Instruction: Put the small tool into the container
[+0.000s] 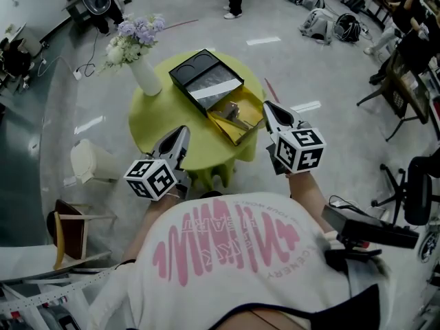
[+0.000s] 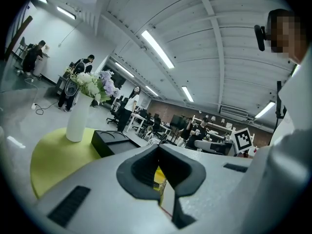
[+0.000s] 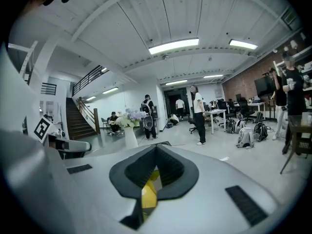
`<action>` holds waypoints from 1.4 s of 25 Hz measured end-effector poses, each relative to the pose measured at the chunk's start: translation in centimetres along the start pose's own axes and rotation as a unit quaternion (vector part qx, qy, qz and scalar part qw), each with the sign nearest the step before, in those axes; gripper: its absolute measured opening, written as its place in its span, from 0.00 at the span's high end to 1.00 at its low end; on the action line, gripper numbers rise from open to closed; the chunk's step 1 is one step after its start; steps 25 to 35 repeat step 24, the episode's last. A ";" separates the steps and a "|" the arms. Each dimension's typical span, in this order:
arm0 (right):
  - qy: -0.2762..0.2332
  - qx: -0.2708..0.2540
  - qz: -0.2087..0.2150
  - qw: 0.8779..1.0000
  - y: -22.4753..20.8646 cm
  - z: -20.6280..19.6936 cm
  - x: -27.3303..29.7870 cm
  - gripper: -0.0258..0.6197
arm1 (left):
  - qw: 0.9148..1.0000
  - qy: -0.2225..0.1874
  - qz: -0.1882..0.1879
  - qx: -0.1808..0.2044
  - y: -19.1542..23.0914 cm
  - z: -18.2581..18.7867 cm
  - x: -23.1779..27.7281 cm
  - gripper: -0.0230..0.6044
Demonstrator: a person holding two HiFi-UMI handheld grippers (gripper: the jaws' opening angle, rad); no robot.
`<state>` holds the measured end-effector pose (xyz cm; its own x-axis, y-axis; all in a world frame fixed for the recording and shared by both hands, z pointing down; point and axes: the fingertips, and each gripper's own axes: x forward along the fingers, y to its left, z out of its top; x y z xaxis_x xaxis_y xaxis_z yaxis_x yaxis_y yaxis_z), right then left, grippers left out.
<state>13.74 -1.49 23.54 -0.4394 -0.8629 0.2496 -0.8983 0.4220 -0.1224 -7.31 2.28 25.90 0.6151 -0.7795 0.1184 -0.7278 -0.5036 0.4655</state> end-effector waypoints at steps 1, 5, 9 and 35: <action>0.000 0.001 0.001 1.000 0.0 0.0 0.0 0.95 | 1.000 0.000 0.000 0.000 0.0 0.1 0.0 0.95; 0.003 0.000 0.001 1.000 0.0 -0.2 0.0 0.95 | 1.000 0.001 0.003 0.003 0.2 0.2 0.0 0.95; 0.010 0.003 -0.002 1.000 -0.2 -0.7 0.0 0.95 | 1.000 0.000 0.003 0.001 0.3 0.2 -0.2 0.95; 0.030 0.002 0.003 1.000 -0.7 -1.8 0.8 0.95 | 1.000 0.012 0.004 -0.008 0.8 -0.6 0.9 0.95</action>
